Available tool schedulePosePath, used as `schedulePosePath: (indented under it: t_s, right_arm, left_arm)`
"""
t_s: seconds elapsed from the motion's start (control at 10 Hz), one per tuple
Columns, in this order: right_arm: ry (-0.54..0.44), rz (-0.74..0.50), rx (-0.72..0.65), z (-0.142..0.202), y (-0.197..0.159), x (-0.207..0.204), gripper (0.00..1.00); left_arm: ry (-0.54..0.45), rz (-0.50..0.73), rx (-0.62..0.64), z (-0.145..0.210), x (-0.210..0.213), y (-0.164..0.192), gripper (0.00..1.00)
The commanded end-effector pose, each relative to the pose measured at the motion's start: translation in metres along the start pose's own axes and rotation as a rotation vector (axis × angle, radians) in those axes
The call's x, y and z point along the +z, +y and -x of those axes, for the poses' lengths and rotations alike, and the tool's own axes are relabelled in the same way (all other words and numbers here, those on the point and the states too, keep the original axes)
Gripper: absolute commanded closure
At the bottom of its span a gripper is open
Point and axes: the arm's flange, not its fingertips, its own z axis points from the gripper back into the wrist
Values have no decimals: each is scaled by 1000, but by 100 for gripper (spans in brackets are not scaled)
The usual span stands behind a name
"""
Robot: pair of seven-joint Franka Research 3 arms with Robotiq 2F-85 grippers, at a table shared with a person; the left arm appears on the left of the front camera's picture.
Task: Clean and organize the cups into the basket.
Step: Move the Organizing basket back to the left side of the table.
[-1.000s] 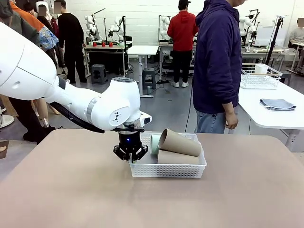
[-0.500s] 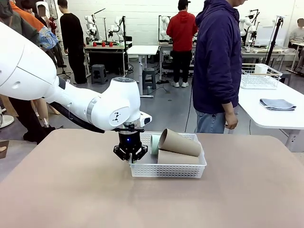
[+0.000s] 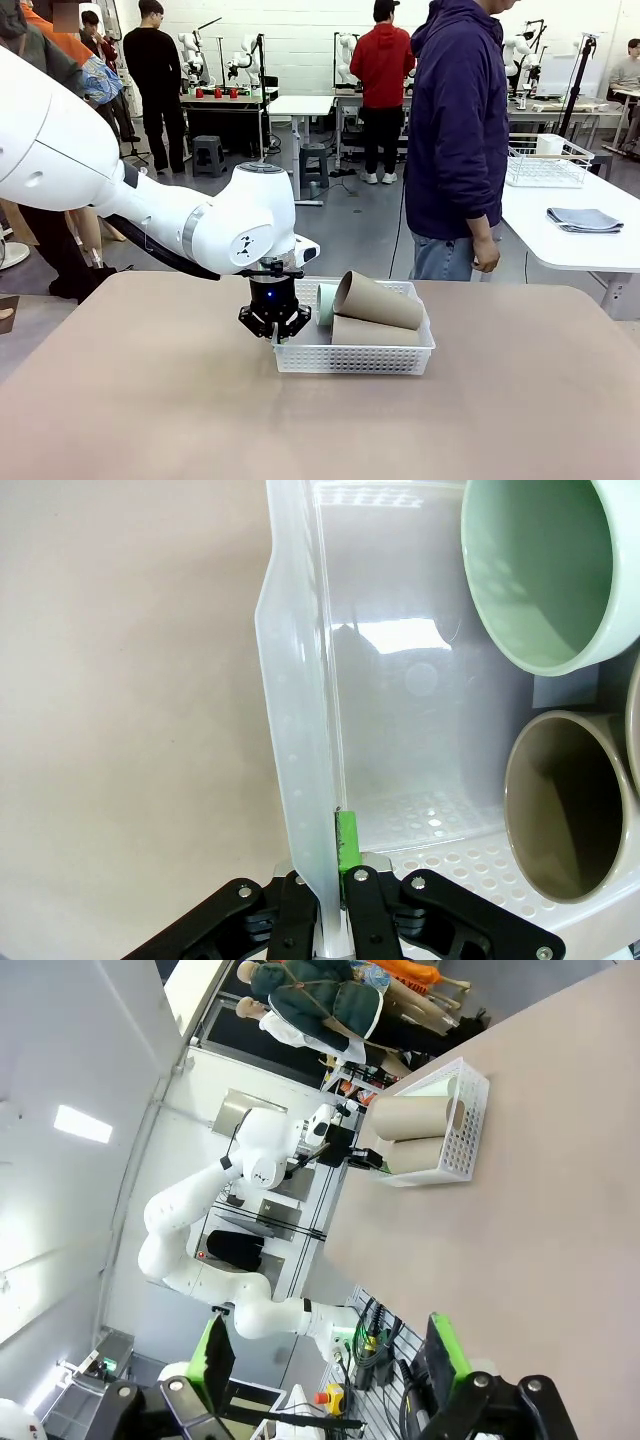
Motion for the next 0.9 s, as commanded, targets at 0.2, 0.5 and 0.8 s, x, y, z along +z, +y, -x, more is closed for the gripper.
schedulePosePath:
  t_s: [0.2,0.5,0.8]
  right_arm:
    - [16,-4,-1,3,3,-2,0]
    - [16,-4,-1,3,3,-2,0]
    - [16,-4,-1,3,3,-2,0]
  left_arm:
    - [-1,-2,-3,1,1,0,100]
    - [21,-12,-13,2,6,42,96]
    - [-12,-28,-30,13,33,160,96]
